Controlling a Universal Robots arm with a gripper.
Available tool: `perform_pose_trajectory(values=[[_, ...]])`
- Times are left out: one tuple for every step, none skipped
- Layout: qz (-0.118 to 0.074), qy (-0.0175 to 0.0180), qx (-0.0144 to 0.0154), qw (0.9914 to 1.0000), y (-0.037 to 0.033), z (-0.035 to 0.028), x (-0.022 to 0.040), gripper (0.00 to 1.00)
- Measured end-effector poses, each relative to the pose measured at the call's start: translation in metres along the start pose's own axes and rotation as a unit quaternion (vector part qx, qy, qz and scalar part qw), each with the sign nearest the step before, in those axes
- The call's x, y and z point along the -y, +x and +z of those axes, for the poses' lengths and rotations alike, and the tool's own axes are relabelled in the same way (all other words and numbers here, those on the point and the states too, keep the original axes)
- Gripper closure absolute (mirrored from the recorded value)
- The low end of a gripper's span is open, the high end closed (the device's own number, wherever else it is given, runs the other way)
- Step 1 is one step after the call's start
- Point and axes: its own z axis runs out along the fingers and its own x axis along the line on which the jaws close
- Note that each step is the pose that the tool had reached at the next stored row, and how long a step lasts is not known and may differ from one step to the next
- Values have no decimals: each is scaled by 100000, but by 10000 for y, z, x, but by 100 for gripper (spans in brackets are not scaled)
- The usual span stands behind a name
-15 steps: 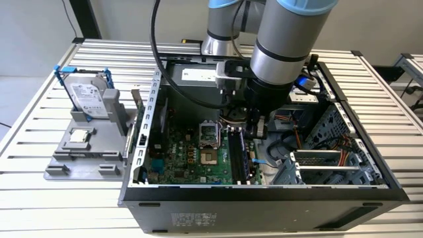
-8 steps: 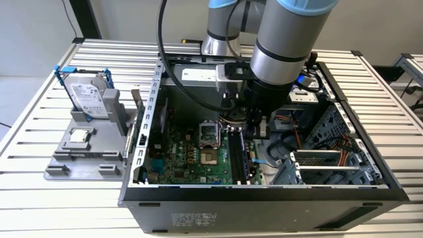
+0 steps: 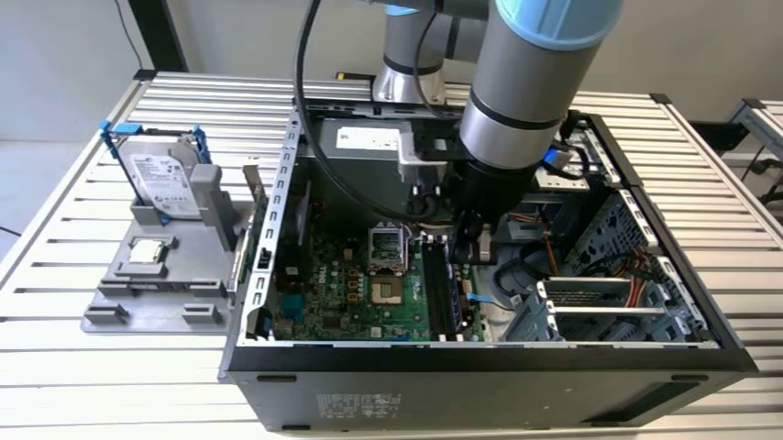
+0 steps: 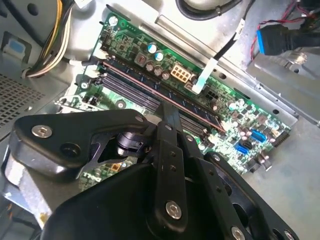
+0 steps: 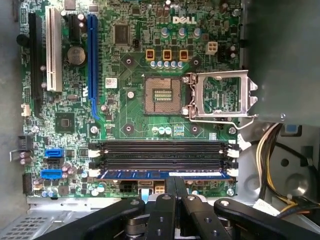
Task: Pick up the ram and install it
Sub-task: 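Press down the ram until it locks into place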
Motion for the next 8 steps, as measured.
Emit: perform_pose_trajectory(values=[[-191, -3, -2, 100000, 0, 18, 0, 100], [-359, -9, -4, 99999, 1, 37, 1, 100], [-497, -11, -6, 99999, 5, 54, 4, 100], [-637, -15, -13, 99998, 12, 71, 10, 100], [-780, -16, -12, 99997, 20, 90, 17, 100], [-923, -19, -7, 99996, 27, 108, 23, 100], [-1045, -21, -1, 99995, 31, 127, 28, 100], [-1129, -23, -5, 99994, 32, 135, 28, 100]])
